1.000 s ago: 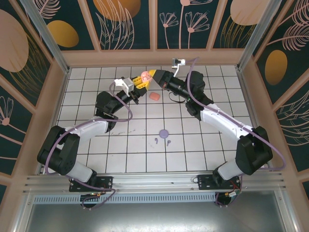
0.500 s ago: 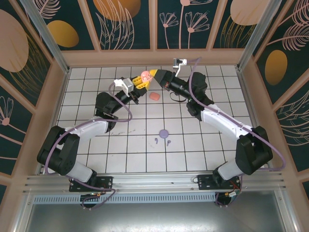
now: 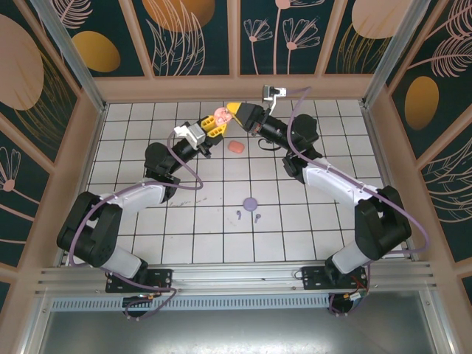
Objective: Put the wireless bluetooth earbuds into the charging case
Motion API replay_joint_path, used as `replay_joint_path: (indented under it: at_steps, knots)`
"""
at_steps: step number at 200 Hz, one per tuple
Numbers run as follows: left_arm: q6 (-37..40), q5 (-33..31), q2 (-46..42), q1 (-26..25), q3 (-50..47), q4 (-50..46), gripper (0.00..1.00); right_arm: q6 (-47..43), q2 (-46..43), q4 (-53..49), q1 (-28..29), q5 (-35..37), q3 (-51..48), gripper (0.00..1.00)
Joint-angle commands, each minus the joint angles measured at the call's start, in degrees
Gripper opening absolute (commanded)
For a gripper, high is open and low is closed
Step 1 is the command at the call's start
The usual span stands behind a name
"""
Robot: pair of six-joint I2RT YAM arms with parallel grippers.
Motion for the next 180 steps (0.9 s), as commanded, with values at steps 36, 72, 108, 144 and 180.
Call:
replay_joint_path:
  at_steps: [36, 72, 108, 144, 180]
  knots:
    - [2.7, 0.0, 1.8, -0.2, 1.0, 1.3, 0.00, 0.9, -0.5, 3.6, -0.3, -1.6, -1.6, 0.09]
    - [2.2, 0.2, 1.5, -0.3, 1.2, 1.4, 0.00, 0.5, -1.3, 3.2, -0.4, -1.1, -3.5, 0.09]
    - [1.7, 0.5, 0.8, -0.3, 1.3, 1.6, 0.00, 0.1, -1.7, 2.8, -0.5, -0.5, -4.7, 0.09]
    - [1.2, 0.7, 0.3, -0.3, 1.0, 1.8, 0.00, -0.4, -1.9, 2.6, -0.5, -0.1, -5.1, 0.08]
    - [1.1, 0.9, 0.2, -0.3, 0.8, 1.9, 0.00, -0.5, -2.2, 2.7, -0.6, 0.3, -5.1, 0.08]
